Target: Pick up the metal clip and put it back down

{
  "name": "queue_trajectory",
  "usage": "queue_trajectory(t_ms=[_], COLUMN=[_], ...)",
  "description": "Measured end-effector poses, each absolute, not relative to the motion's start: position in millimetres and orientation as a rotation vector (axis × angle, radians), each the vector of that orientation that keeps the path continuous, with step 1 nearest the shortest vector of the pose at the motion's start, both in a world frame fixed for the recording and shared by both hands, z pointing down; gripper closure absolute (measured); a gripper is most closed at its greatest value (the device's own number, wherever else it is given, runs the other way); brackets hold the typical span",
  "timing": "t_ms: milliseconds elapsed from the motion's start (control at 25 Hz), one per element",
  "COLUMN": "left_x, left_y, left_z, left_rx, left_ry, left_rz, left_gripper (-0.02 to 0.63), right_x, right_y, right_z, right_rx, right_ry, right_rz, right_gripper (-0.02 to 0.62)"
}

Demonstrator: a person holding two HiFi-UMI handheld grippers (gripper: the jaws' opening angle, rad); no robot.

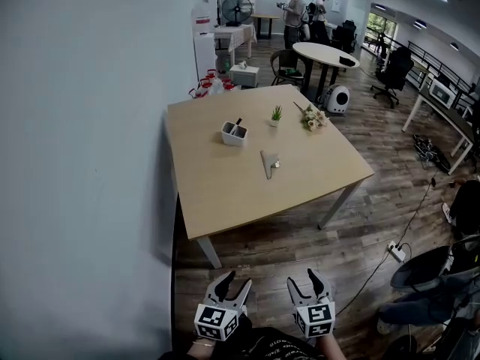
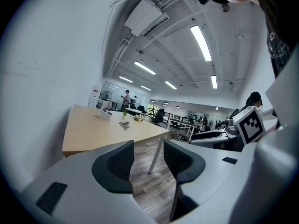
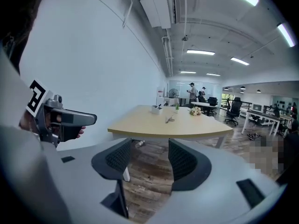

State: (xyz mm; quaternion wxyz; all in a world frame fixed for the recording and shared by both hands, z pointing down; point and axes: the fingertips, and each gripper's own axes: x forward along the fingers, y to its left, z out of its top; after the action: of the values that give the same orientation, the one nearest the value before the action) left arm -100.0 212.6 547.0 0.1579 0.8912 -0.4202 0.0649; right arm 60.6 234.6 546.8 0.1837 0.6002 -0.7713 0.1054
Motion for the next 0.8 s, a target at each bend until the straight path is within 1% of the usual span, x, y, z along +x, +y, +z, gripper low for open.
queue_trajectory(t_ms=[200, 400, 600, 800], left_x=[-119.9, -120.7, -123.0, -124.9], left_y=[163.4, 122.2, 94.9, 90.6], left_z=[549.5, 541.1, 549.5, 549.8], left_rx=[2.564, 2.581, 2.604, 2.593], left_ry=[-1.185, -1.158, -1.113, -1.088], left_rz=[0.198, 0.135, 0.174, 0.191], left_gripper=[0.403, 0.403, 0.403, 0.405], right_x=[42.3, 20.8, 2.9, -7.7], right_y=[195.4, 159.6, 127.3, 119.1], right_z=[553.5, 558.7, 559.6, 560.0], right_rx=[1.718, 1.706, 1.695, 1.683], right_ry=[-2.157, -2.162, -2.178, -2.198], right_rz=[0.316, 0.318, 0.324, 0.357], right_gripper=[0.344, 0.344, 0.344, 0.344])
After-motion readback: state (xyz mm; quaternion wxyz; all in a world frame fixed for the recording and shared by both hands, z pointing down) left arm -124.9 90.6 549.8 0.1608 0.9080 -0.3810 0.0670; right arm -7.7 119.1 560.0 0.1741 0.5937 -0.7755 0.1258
